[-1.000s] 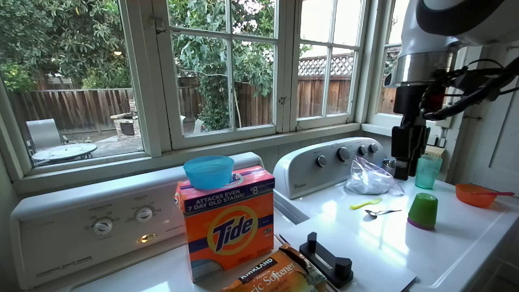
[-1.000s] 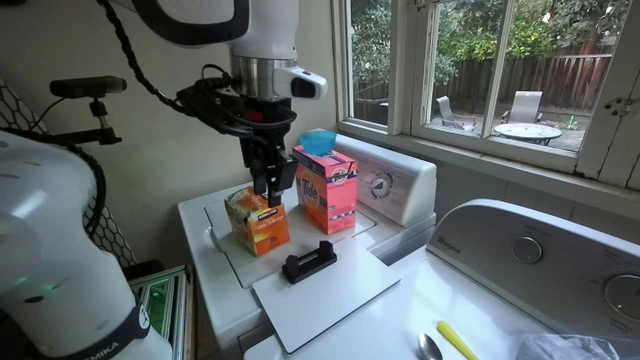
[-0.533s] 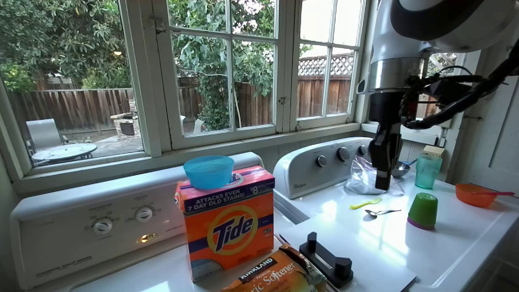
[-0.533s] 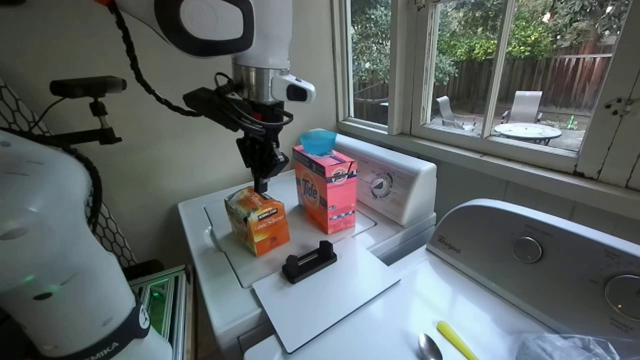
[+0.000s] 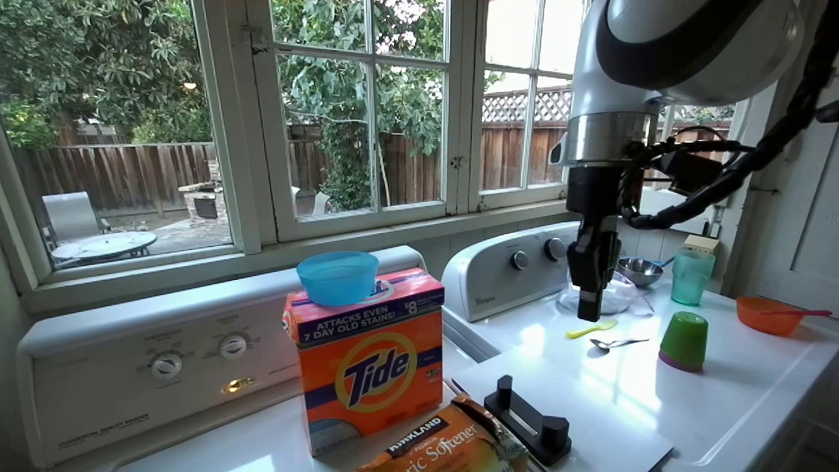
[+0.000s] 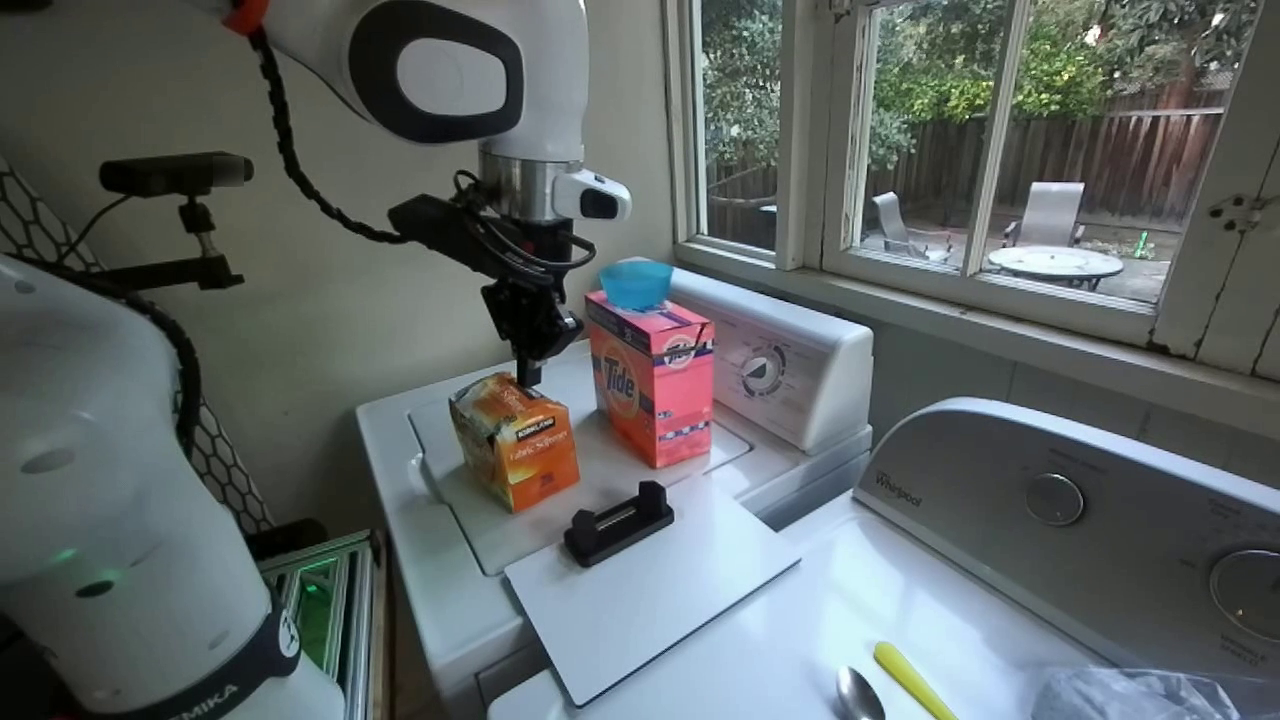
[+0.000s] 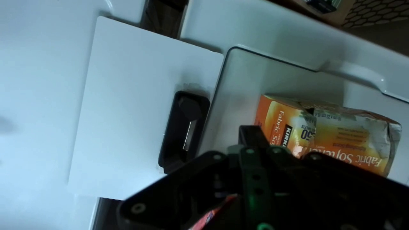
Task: Shift the orange box to the left
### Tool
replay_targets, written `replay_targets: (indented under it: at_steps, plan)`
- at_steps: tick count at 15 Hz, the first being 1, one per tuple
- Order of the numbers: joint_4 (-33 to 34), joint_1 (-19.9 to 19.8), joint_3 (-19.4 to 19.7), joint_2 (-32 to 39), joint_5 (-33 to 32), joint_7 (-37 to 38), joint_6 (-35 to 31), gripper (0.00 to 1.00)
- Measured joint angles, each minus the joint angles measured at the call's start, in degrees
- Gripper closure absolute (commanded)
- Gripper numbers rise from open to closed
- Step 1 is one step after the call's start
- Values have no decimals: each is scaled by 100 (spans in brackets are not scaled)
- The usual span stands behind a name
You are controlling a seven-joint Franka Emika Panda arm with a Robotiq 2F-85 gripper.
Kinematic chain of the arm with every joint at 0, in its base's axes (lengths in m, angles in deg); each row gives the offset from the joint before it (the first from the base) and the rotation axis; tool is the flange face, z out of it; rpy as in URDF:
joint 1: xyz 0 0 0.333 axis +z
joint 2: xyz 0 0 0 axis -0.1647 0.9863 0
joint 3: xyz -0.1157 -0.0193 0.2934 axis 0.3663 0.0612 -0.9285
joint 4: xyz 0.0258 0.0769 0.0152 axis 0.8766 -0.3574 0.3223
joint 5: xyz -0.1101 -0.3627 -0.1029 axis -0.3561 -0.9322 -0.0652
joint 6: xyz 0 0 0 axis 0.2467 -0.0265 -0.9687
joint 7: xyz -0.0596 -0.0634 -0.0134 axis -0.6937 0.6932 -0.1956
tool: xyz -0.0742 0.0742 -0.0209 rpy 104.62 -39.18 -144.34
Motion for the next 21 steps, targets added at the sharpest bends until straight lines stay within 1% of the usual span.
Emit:
replay_targets:
  at_steps: [4,5,10,13,17,19,21]
  plan:
    - [1,14,3,7,23,-4,-7,100]
    - [0,55,-5,43,116,-7,-34,100]
    - [-8,481,-146,587,939,-6,-398,100]
    - [-10,595,-286,1041,1228,-6,-714,100]
    - [-13,642,-608,1696,1314,94,-1411,99]
    - [14,640,-637,1824,1316,93,-1453,99]
    - [23,627,-630,1794,1316,93,-1453,100]
